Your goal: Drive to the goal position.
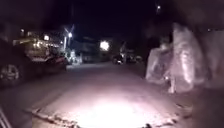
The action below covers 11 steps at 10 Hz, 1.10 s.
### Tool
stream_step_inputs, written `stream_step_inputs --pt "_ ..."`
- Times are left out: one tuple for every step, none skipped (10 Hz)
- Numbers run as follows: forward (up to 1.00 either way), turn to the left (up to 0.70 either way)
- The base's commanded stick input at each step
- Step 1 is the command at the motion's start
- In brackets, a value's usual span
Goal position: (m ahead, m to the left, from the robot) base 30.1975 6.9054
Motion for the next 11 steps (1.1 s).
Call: stream_step_inputs --pt "0.85 0.00" --pt "0.85 -0.34" --pt "0.85 -0.34" --pt "0.85 -0.07" --pt "0.85 0.00" --pt "0.85 0.00" --pt "0.85 0.00" --pt "0.85 0.00" --pt "0.85 0.00" --pt "0.85 0.00" --pt "0.85 0.00"
